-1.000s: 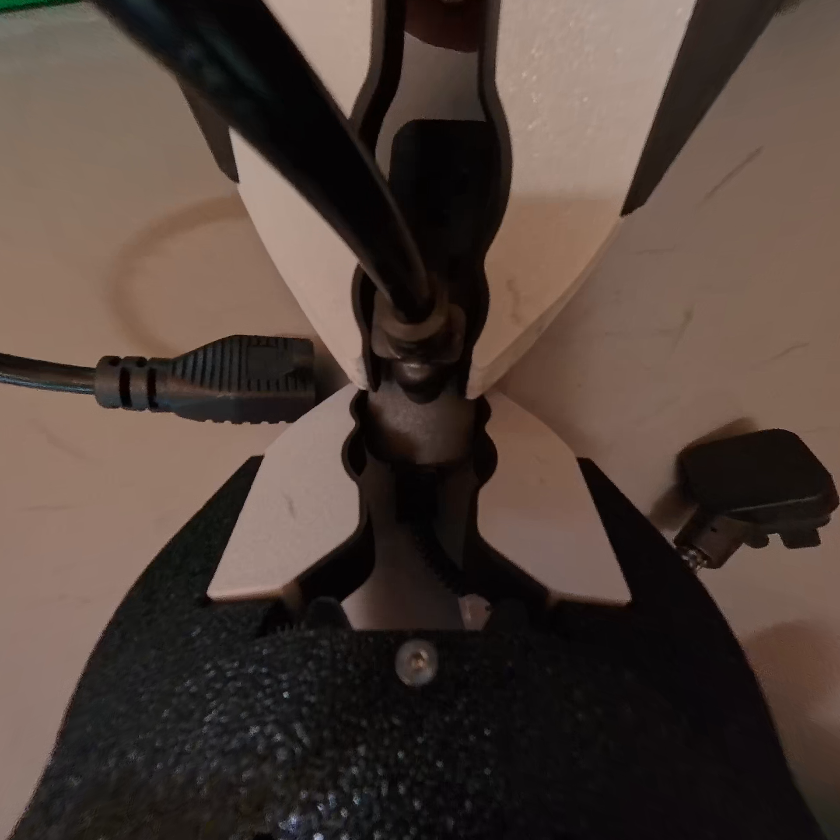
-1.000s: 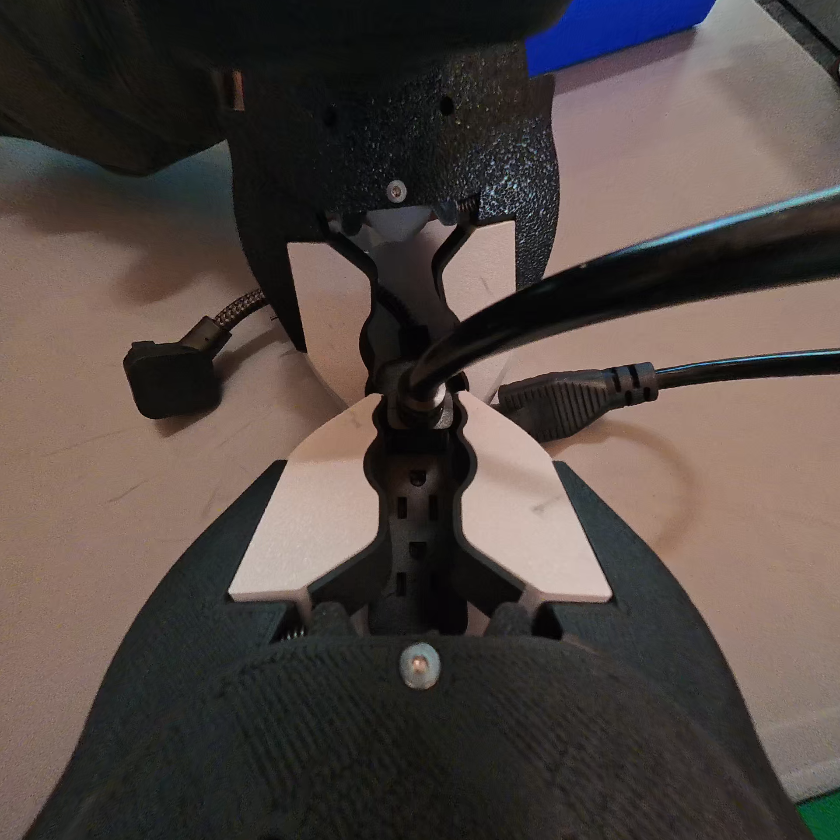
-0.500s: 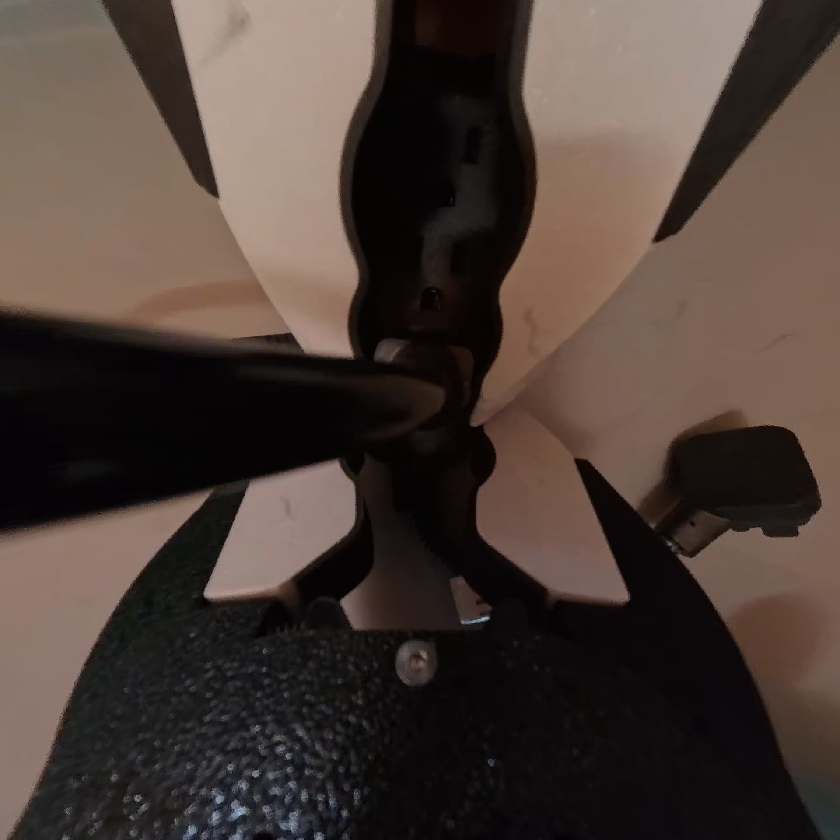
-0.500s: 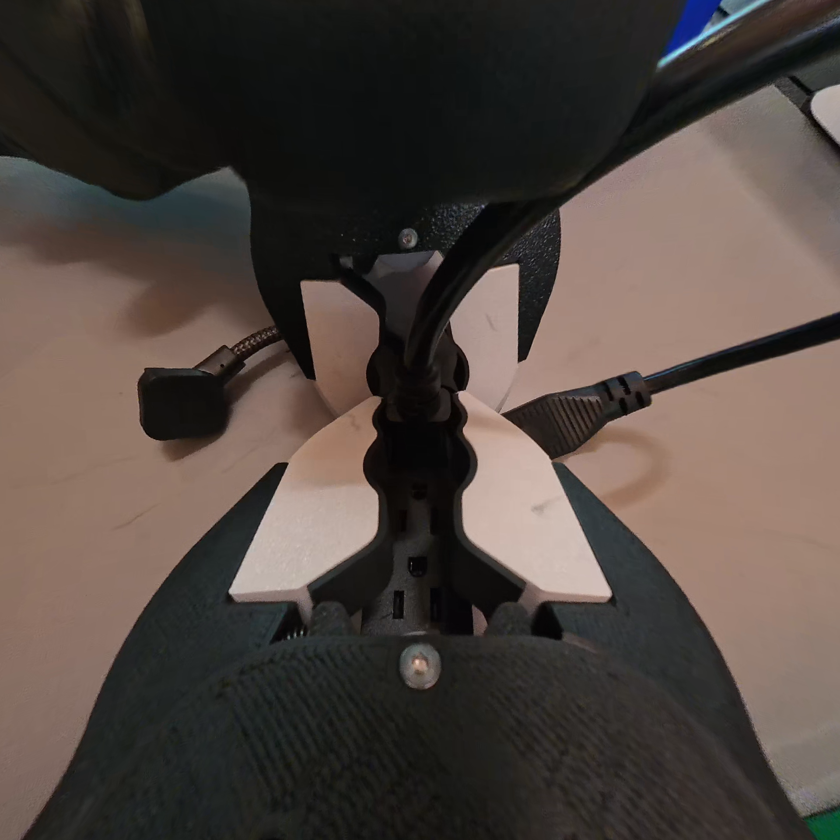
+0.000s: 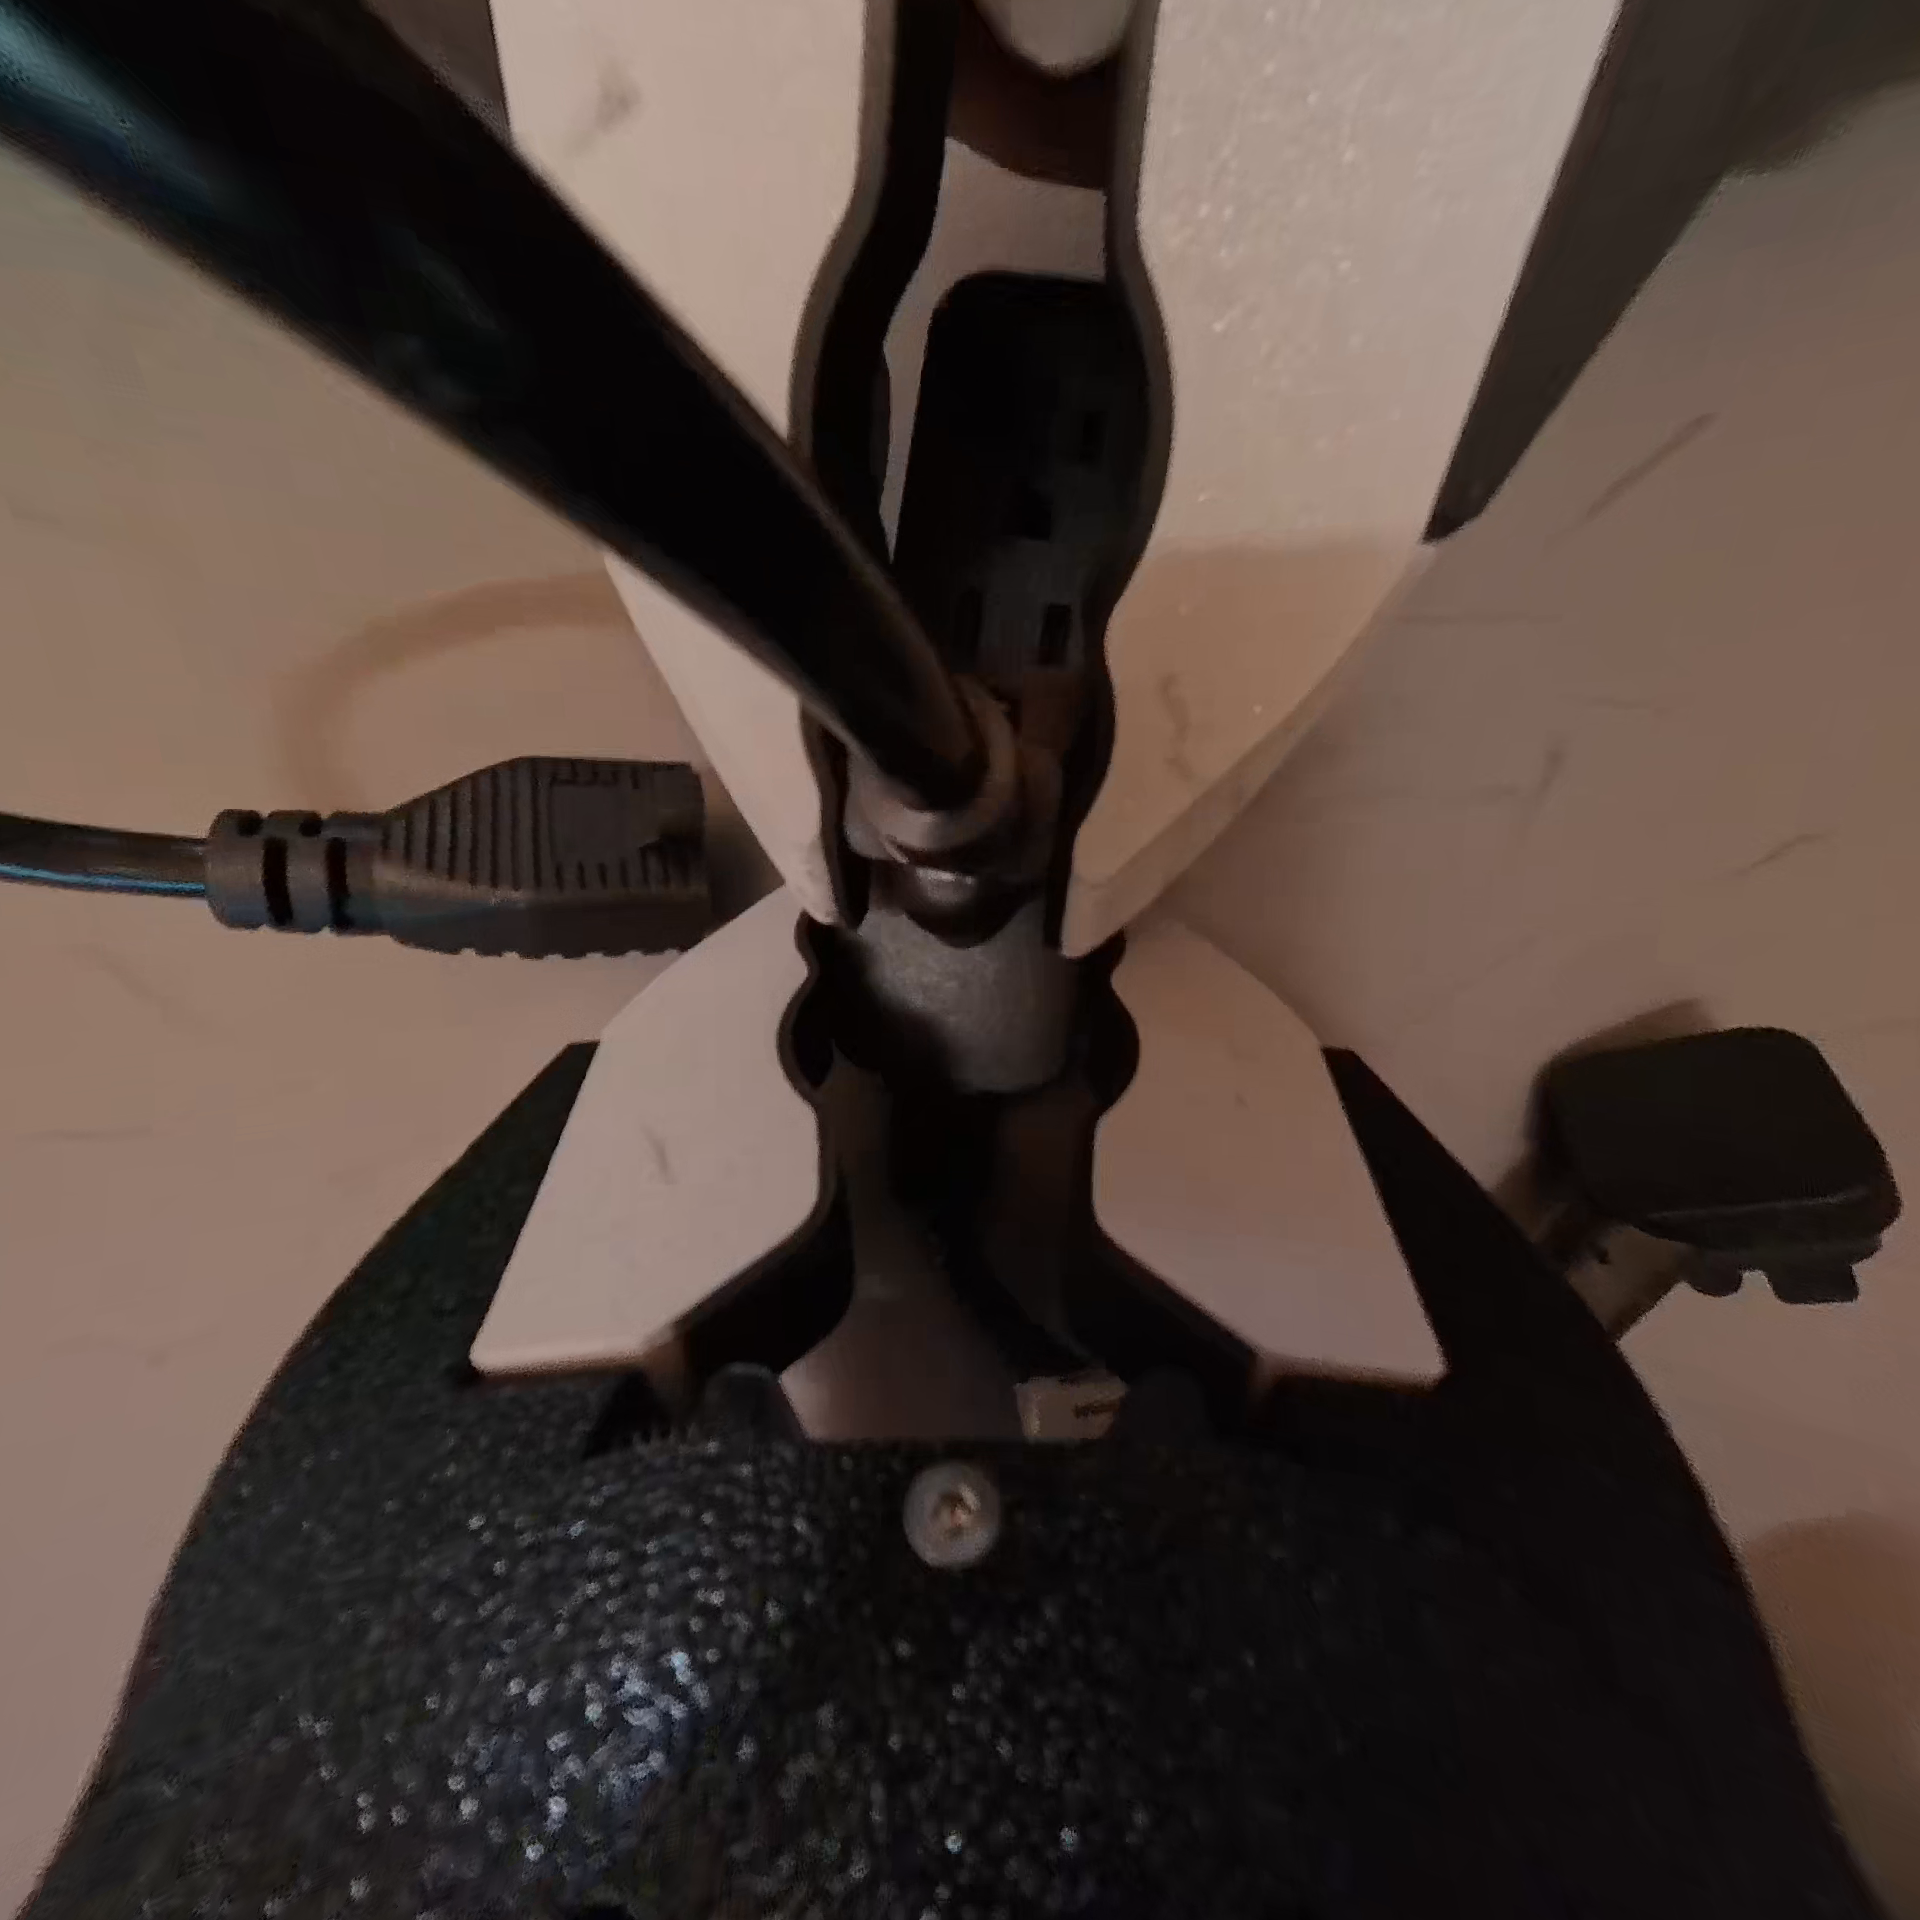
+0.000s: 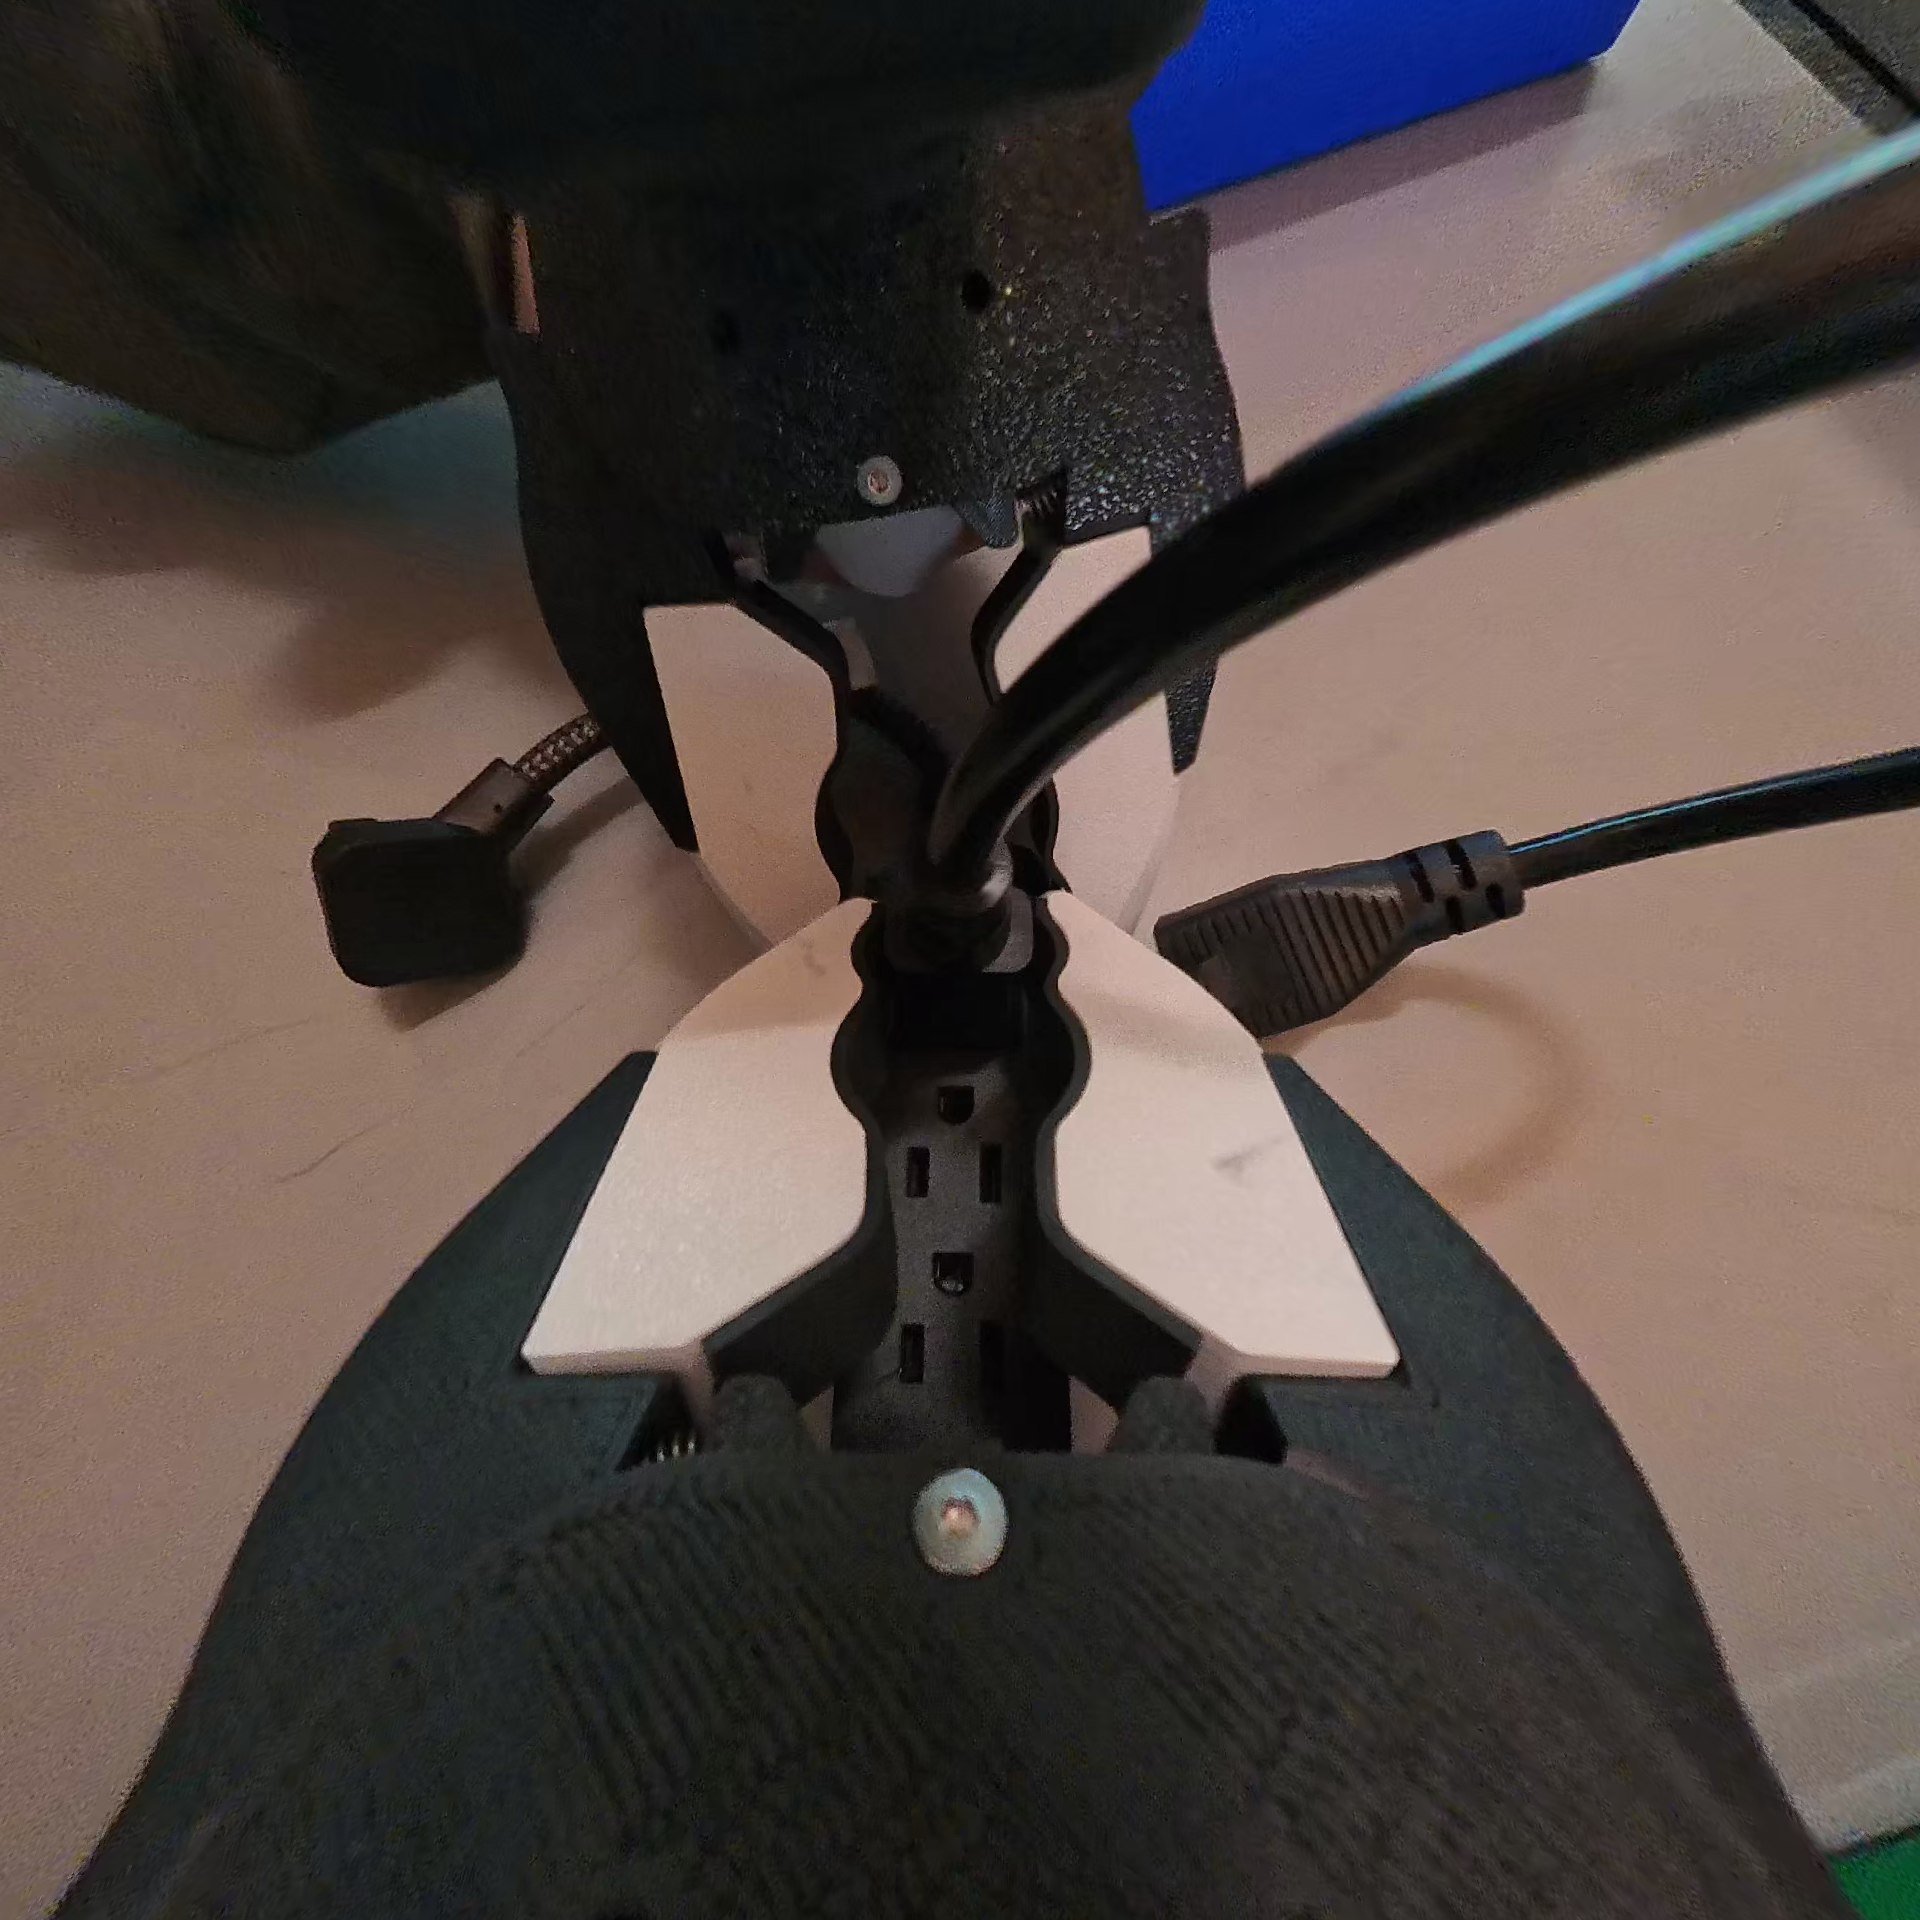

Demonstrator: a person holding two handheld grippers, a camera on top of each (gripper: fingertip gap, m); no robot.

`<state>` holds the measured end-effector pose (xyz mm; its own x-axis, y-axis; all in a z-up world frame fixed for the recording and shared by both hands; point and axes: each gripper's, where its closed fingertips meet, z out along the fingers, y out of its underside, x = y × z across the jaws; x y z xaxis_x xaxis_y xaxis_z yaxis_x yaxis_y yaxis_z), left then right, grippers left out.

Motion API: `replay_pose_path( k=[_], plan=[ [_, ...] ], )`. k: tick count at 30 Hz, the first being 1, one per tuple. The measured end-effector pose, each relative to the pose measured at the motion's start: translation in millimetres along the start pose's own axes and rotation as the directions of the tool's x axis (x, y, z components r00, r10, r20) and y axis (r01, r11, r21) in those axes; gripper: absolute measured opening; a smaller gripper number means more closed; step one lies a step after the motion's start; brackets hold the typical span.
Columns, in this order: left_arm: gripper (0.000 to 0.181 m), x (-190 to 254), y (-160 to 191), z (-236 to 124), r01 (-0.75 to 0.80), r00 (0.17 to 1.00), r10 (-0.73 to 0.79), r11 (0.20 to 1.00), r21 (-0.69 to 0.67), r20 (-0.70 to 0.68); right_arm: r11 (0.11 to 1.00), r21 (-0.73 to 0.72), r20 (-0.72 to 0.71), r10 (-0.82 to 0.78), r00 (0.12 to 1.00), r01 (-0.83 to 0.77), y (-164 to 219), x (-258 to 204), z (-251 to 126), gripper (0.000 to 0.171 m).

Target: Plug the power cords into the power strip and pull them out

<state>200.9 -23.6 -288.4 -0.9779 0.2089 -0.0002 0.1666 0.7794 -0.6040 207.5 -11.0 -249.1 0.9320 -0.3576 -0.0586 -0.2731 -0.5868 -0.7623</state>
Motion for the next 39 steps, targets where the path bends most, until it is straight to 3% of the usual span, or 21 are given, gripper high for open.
replay_pose_path(
  k=[8, 14, 17, 31, 39],
  plan=[
    [0.045, 2, -2, 5, -0.021, 0.999, 0.02, 0.999, -0.035, -0.032, 1.0, -0.022, 0.012, -0.016, 1.0, 0.016, 4, -2, 2, 0.026],
    [0.045, 1, -8, 7, 0.039, 0.999, -0.034, 0.992, 0.122, -0.042, 0.998, 0.054, 0.013, 0.028, 1.0, -0.029, 3, 1, 0, 0.025],
    [0.045, 2, -8, 7, 0.024, 1.0, -0.021, 0.991, 0.129, -0.021, 0.997, 0.071, 0.006, 0.032, 0.999, -0.032, 3, 0, 0, 0.026],
    [0.044, -1, 4, -2, -0.082, 0.996, 0.079, 0.989, -0.121, -0.029, 1.0, 0.02, 0.027, -0.004, 1.0, 0.003, 1, 0, 3, 0.026],
    [0.044, -1, 2, 0, -0.028, 1.0, 0.027, 0.995, -0.099, -0.008, 1.0, 0.0, -0.007, -0.007, 1.0, 0.007, 3, 1, -4, 0.026]
  ],
)
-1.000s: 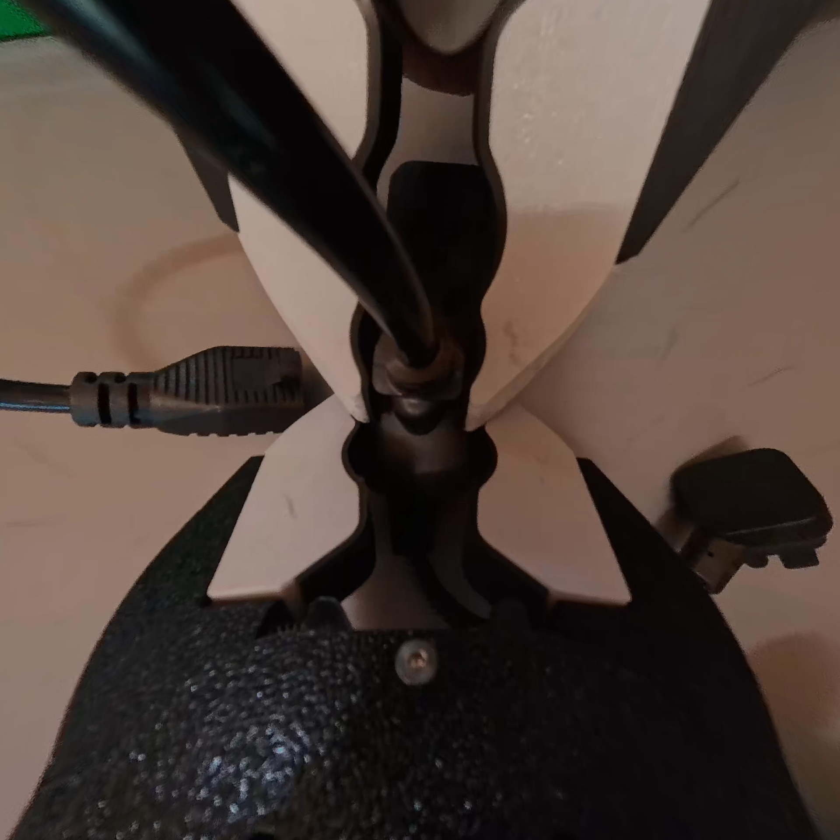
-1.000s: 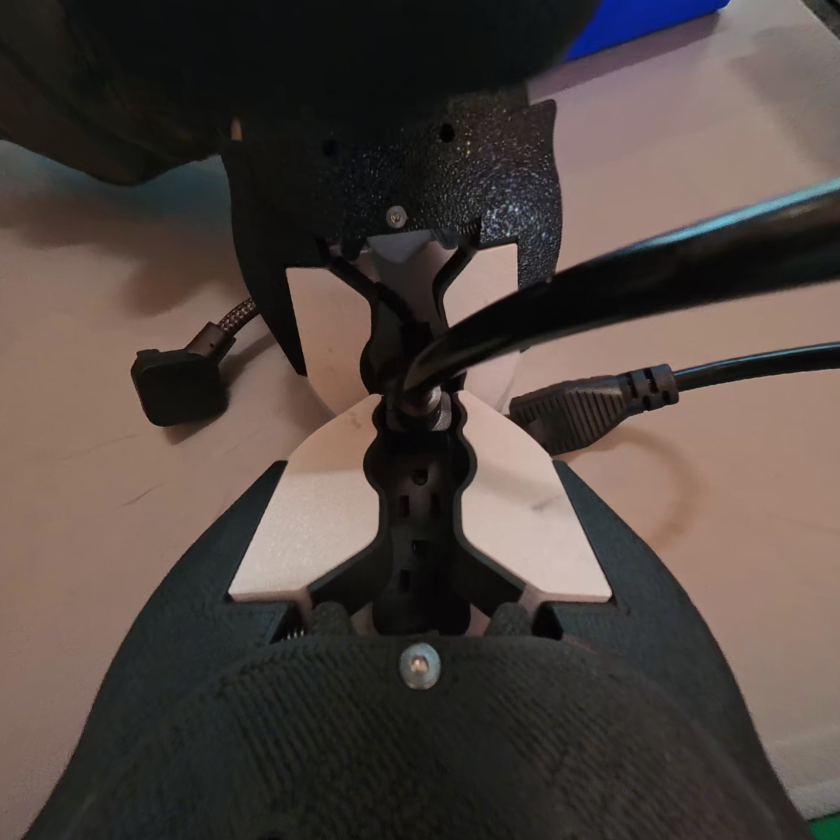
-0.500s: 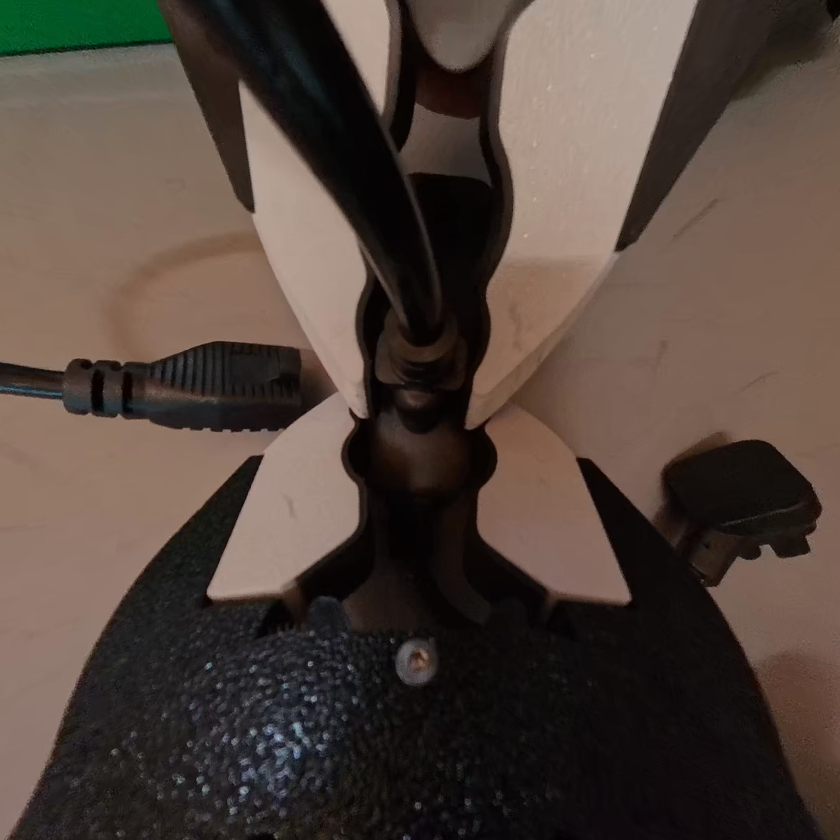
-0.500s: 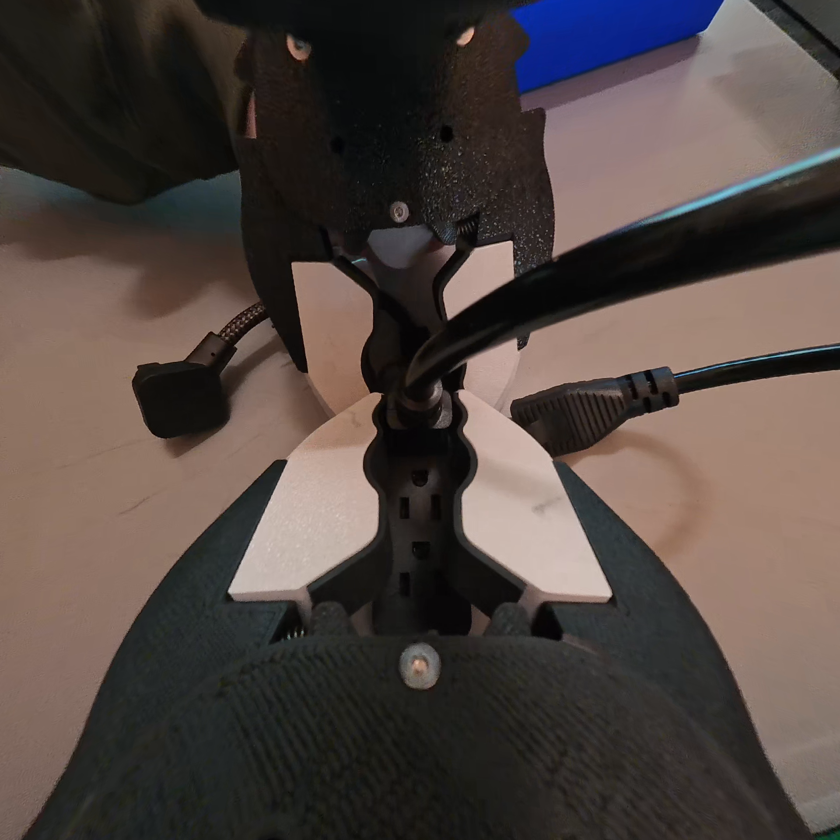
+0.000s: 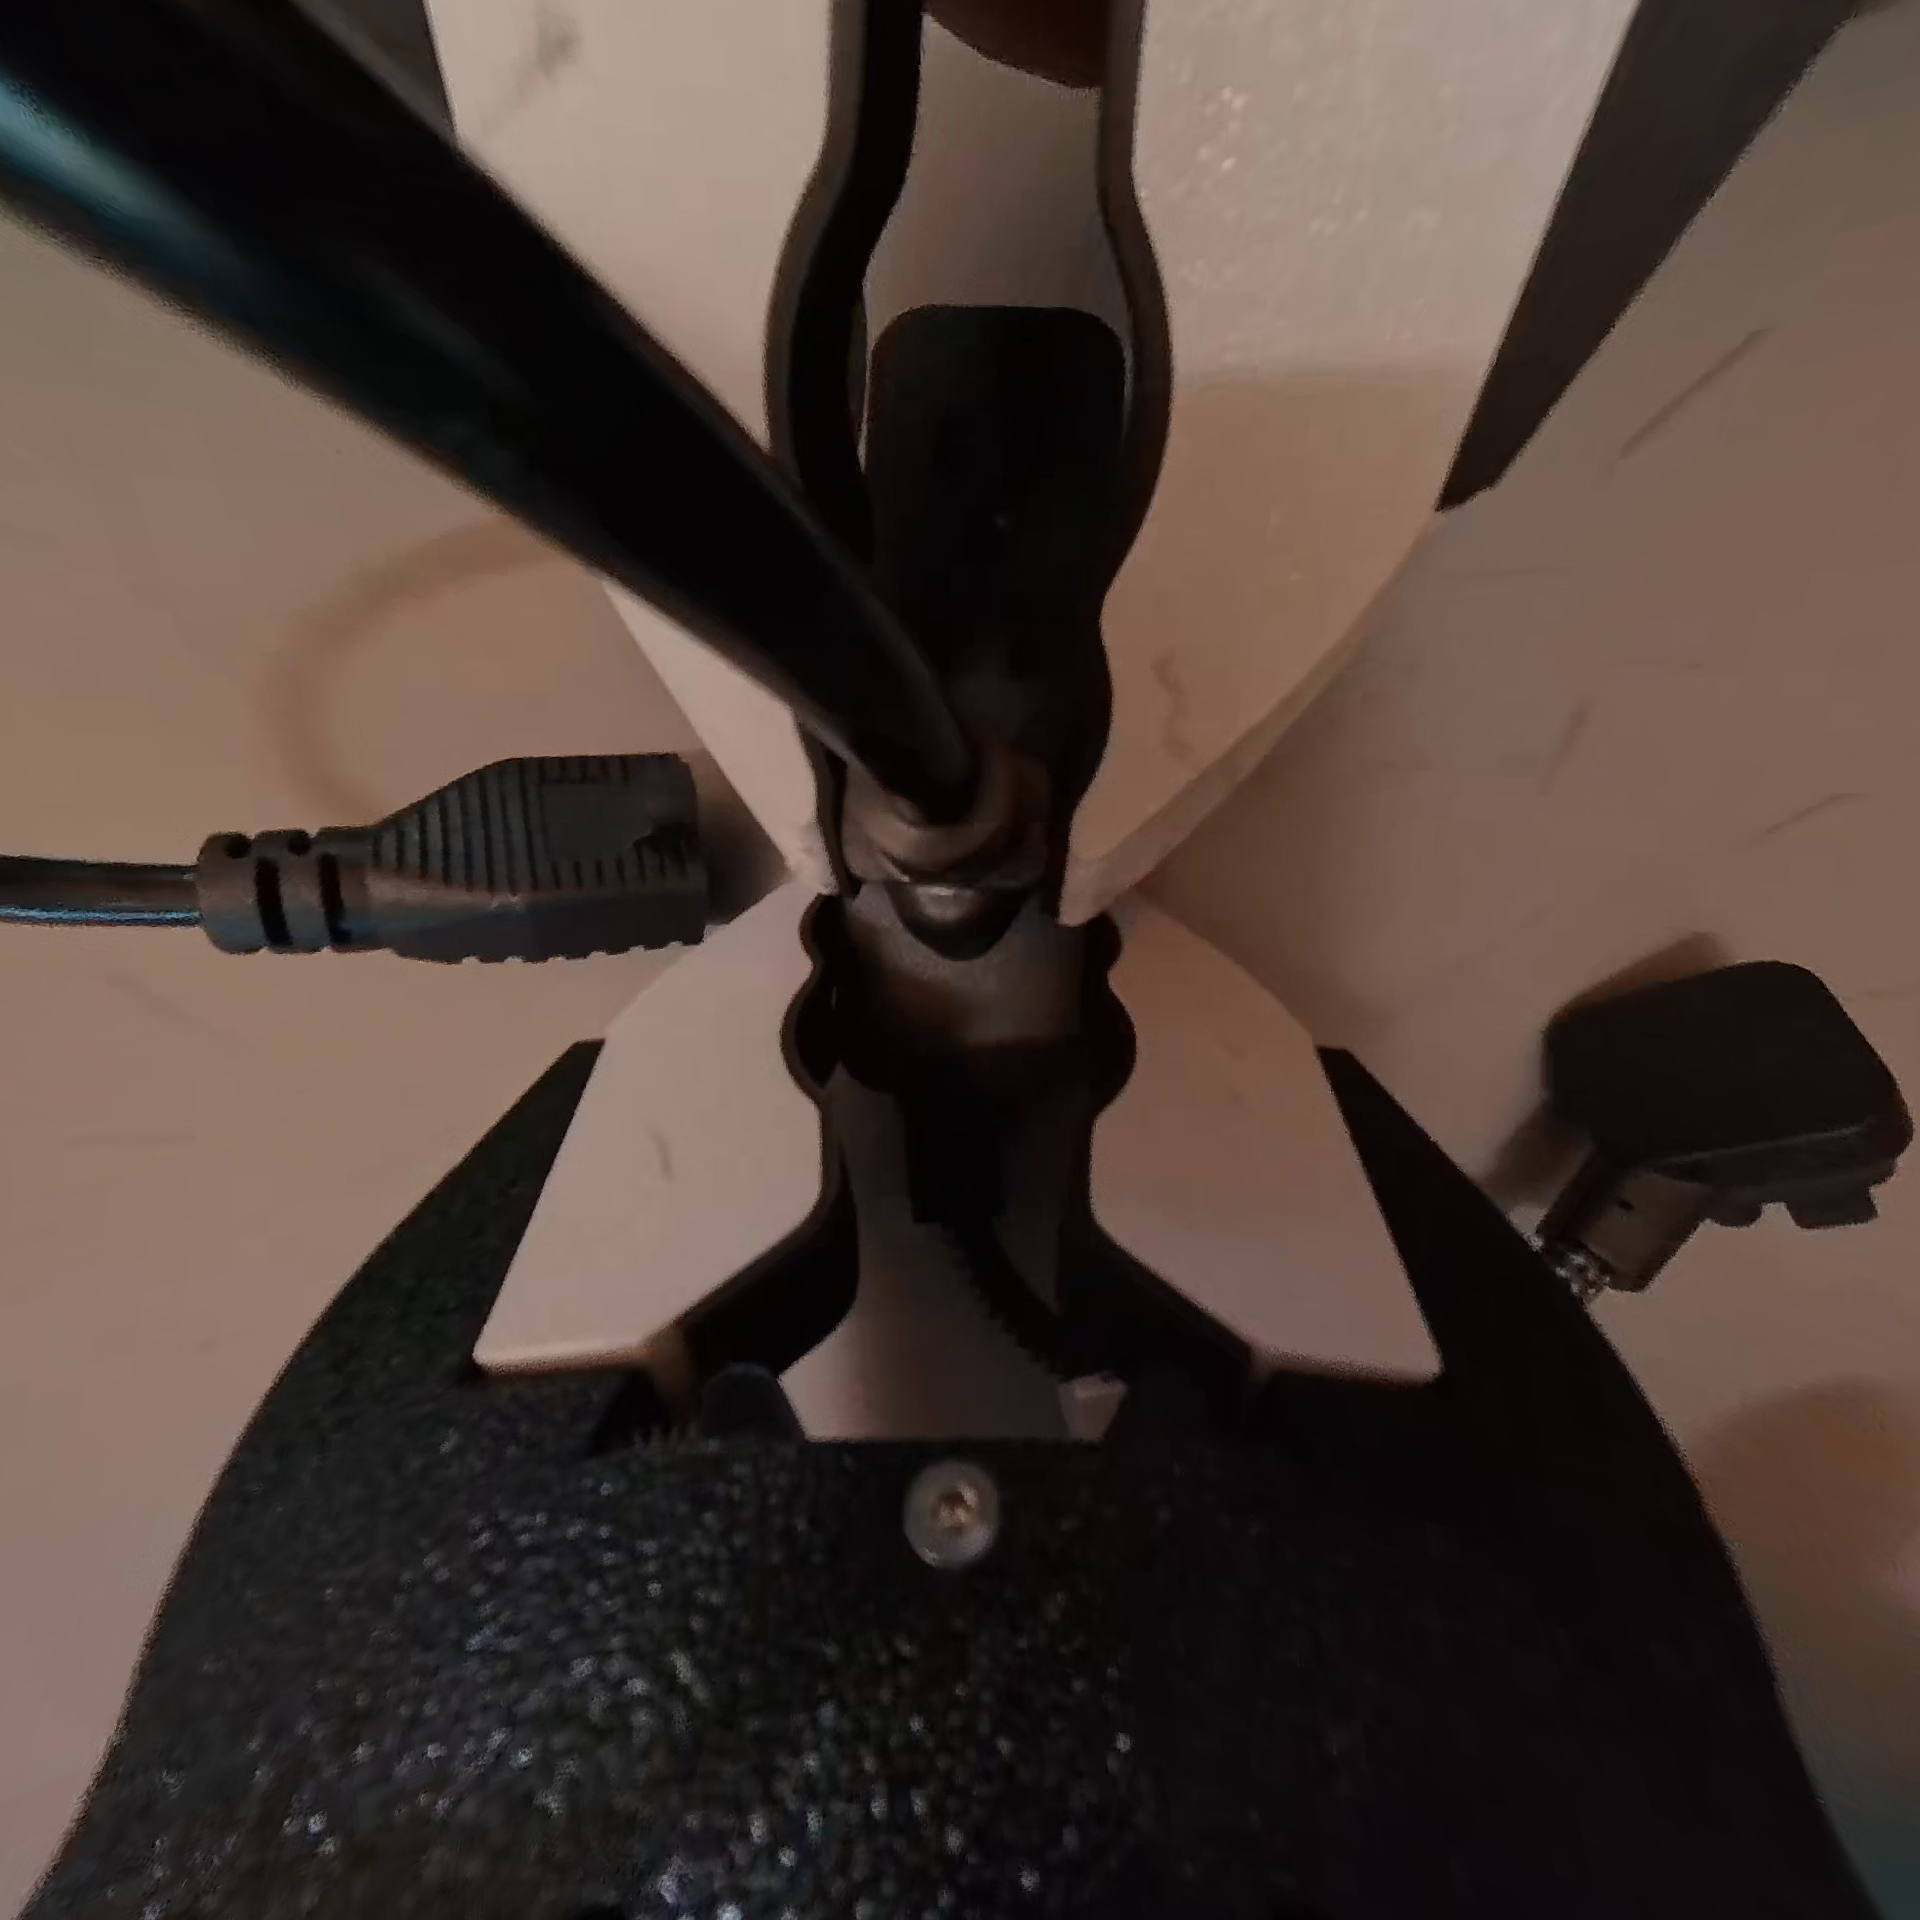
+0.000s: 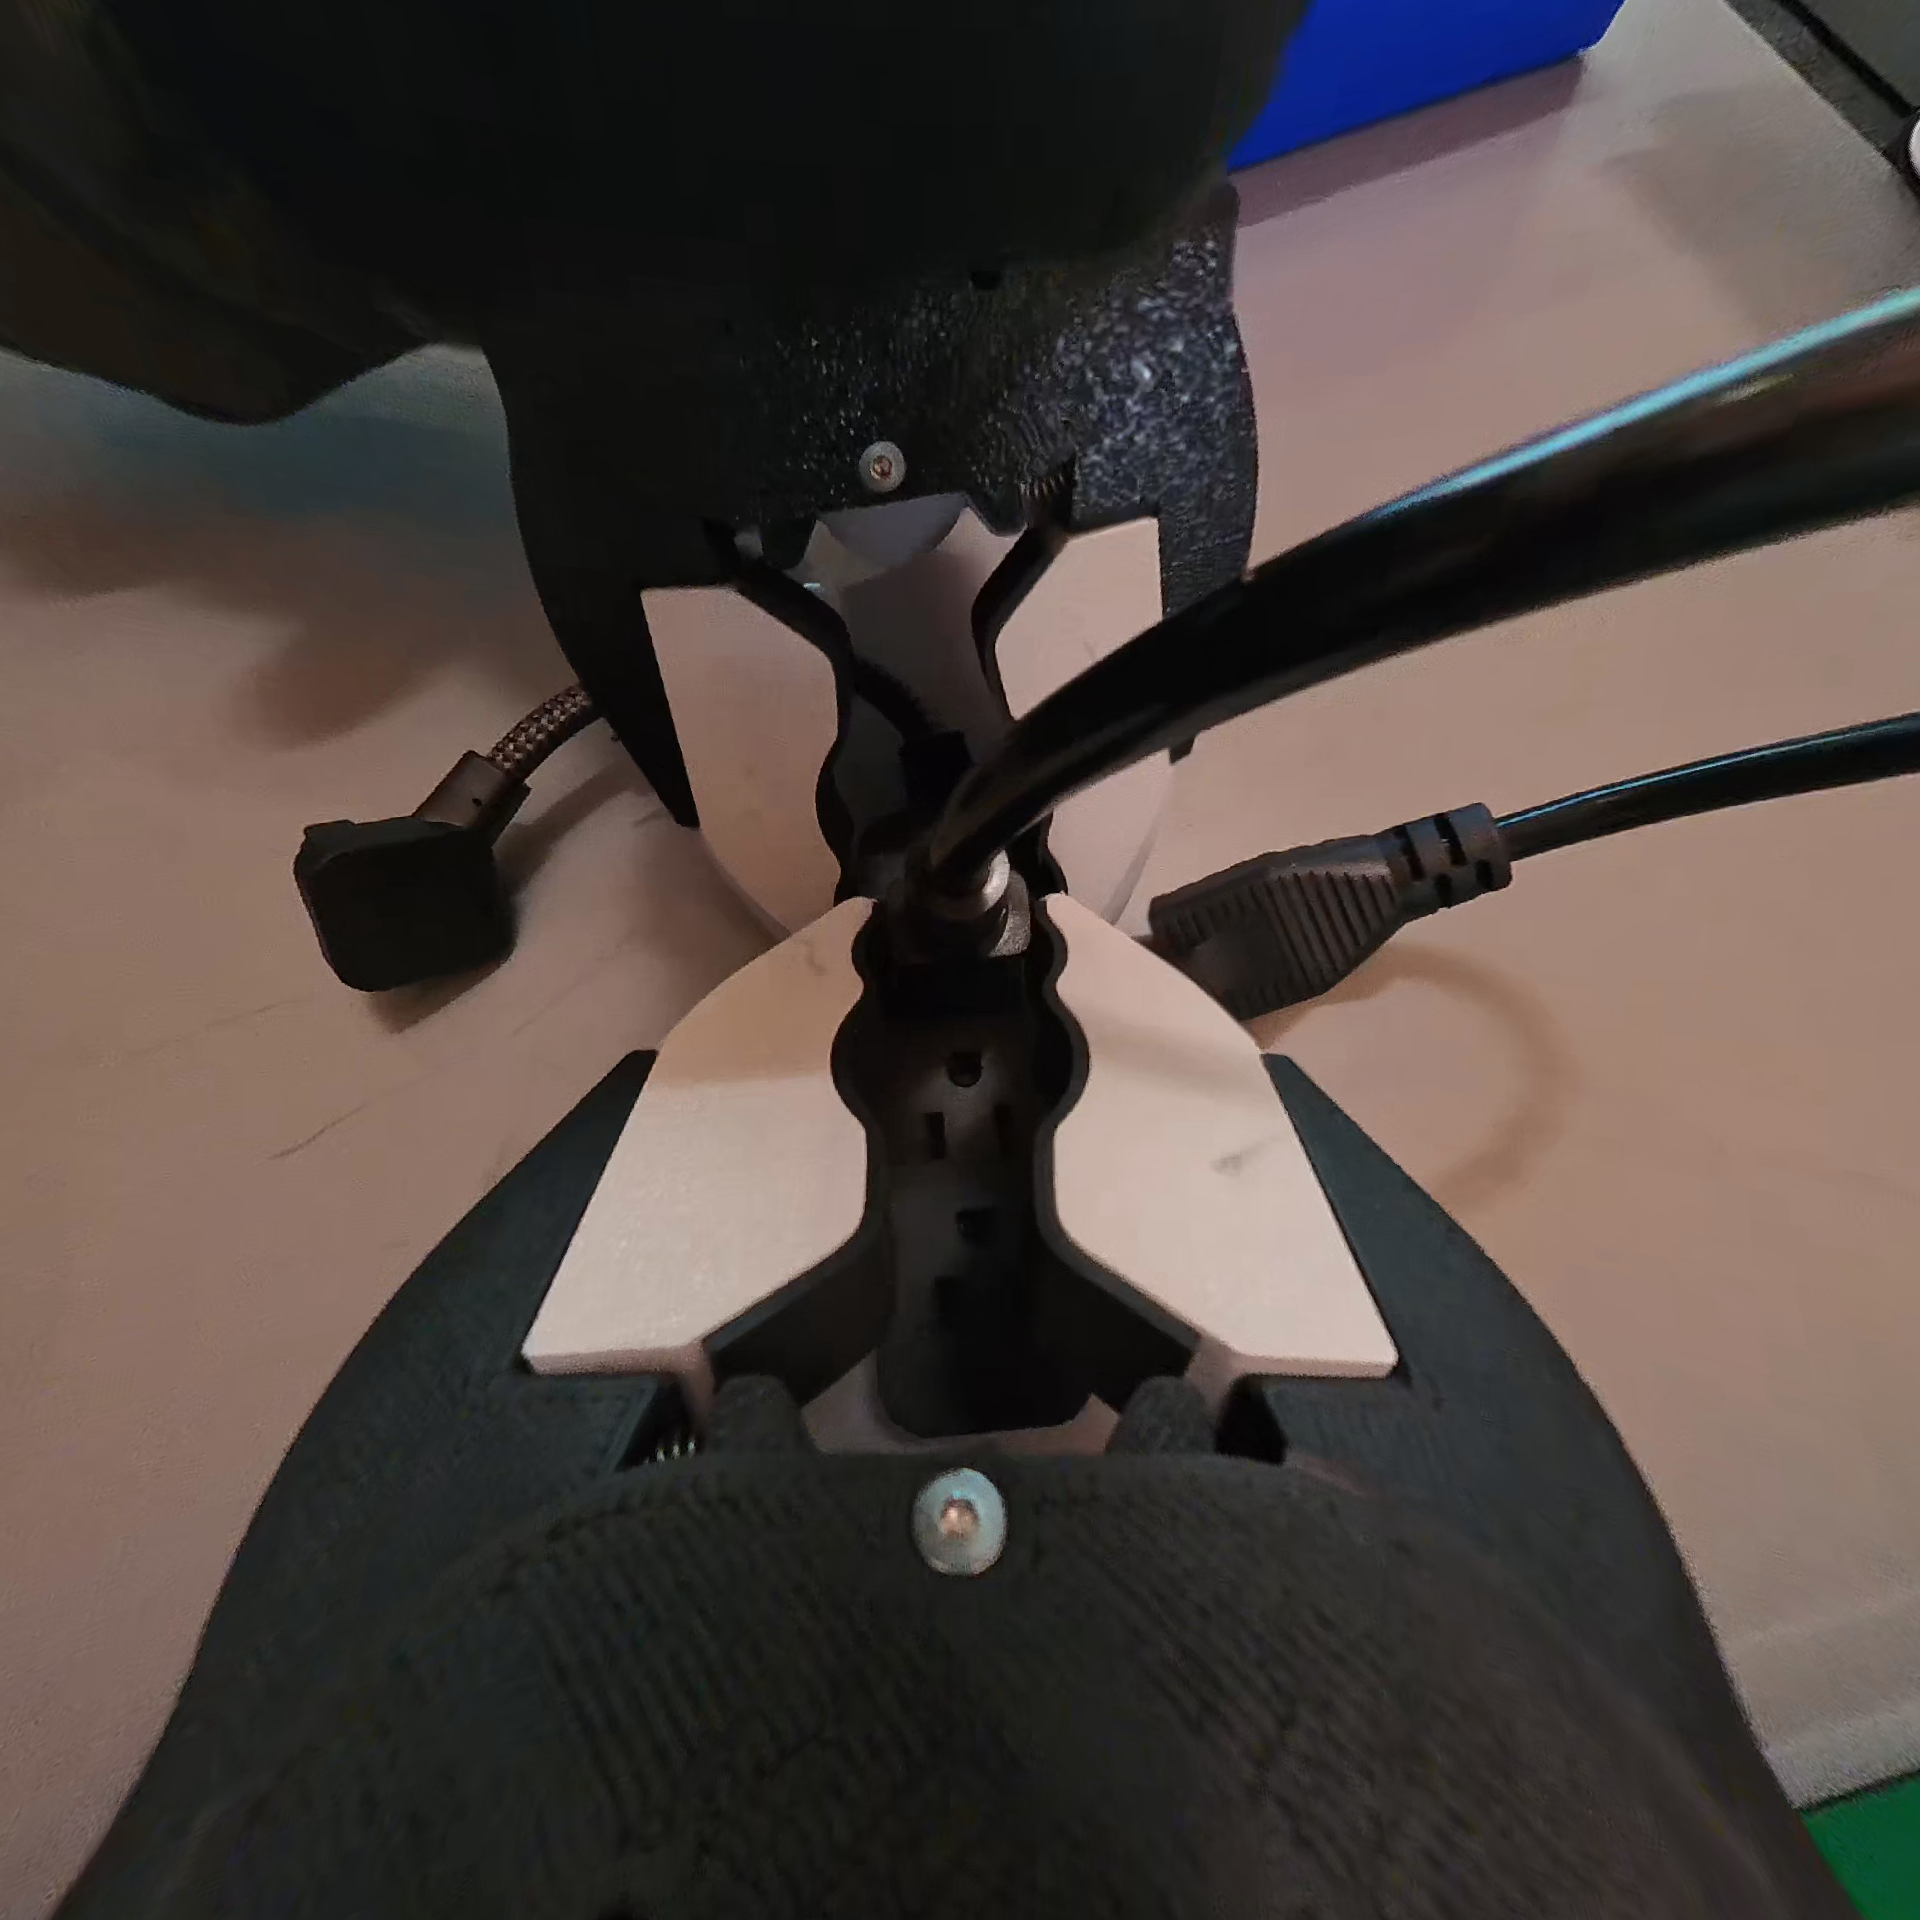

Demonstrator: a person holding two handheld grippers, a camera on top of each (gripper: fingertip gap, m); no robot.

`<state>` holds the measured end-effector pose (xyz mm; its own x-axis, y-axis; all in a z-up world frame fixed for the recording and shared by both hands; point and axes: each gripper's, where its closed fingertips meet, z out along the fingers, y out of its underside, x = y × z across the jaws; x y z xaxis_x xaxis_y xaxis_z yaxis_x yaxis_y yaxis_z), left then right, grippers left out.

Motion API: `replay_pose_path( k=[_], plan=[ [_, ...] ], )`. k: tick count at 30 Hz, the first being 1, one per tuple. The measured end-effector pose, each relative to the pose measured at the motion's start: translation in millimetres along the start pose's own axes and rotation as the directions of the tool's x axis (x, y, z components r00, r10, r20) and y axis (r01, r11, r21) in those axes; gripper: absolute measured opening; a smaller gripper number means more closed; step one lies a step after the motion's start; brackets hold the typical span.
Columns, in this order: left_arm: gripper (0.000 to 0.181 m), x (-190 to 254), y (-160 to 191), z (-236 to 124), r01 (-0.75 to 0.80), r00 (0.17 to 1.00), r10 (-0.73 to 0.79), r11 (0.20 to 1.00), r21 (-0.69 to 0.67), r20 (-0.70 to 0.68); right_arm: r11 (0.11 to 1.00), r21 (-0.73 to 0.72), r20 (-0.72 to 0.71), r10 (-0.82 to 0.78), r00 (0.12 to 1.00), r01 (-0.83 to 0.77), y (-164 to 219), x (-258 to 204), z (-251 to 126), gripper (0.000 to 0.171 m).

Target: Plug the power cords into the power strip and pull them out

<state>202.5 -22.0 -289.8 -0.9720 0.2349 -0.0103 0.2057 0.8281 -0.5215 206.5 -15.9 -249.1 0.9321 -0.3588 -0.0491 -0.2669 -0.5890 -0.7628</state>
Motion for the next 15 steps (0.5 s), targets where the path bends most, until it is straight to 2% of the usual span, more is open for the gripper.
replay_pose_path(
  k=[4, 9, 12, 15],
  plan=[
    [0.044, -0.2, -0.1, 0.6, 0.021, 1.0, -0.021, 0.999, -0.04, -0.012, 0.996, 0.081, 0.037, 0.042, 0.998, -0.045, -0.5, 1.6, -1.9, 0.025],
    [0.045, 0.1, -0.9, 2.0, 0.046, 0.999, -0.046, 0.998, -0.044, -0.002, 0.999, 0.025, -0.04, -0.038, 0.998, 0.039, -0.5, -0.1, -3.3, 0.025],
    [0.044, -5.5, -1.9, 2.9, 0.102, 0.994, -0.102, 0.994, -0.028, 0.028, 1.0, 0.03, -0.005, 0.007, 1.0, -0.007, 0.7, 6.9, -3.7, 0.026],
    [0.044, -2.6, -2.3, 2.7, 0.084, 0.996, -0.083, 0.995, -0.054, 0.031, 0.979, -0.122, -0.057, -0.17, 0.984, 0.162, 1.0, 0.0, -4.5, 0.026]
  ],
)
